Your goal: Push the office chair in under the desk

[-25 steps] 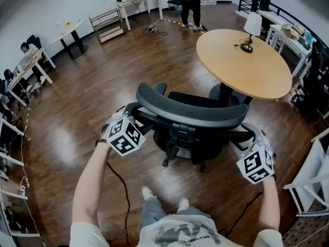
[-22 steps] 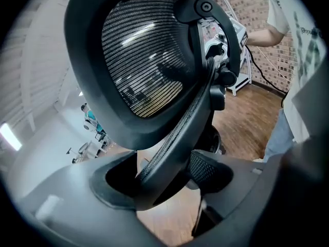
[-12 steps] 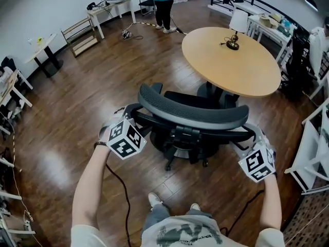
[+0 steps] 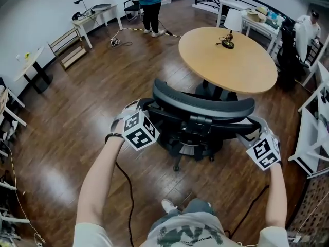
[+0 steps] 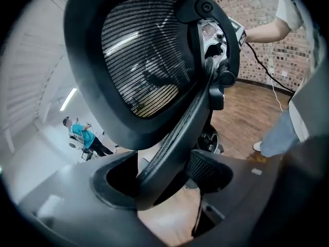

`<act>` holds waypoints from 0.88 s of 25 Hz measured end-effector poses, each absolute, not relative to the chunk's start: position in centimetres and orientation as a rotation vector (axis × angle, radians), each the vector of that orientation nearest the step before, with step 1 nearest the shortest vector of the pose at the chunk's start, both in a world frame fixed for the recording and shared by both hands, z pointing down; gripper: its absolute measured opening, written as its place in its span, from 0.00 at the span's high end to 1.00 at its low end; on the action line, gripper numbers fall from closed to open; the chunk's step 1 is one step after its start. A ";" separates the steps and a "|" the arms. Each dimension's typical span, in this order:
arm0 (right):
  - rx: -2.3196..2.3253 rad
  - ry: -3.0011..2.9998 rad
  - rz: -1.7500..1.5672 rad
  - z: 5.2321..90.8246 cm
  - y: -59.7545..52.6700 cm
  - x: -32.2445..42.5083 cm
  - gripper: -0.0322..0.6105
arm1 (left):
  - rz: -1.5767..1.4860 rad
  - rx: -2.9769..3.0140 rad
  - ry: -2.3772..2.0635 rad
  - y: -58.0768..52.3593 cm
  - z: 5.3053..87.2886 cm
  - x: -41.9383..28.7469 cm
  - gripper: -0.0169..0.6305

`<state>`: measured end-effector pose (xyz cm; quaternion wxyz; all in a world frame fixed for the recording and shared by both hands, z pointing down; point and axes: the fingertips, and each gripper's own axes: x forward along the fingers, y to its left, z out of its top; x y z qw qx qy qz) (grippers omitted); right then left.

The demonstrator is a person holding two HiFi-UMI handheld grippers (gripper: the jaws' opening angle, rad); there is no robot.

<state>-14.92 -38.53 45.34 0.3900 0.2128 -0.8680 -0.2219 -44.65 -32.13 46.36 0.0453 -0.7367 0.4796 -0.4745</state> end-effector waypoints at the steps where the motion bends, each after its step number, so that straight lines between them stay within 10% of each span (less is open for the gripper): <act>1: 0.547 -2.206 -0.561 45.4 -38.6 -15.3 0.53 | -1.454 -2.252 1.458 -32.4 46.4 -45.1 0.45; 22: 0.733 -2.170 -0.528 45.2 -43.0 -21.8 0.53 | -1.450 -2.295 1.265 -41.5 46.4 -52.3 0.45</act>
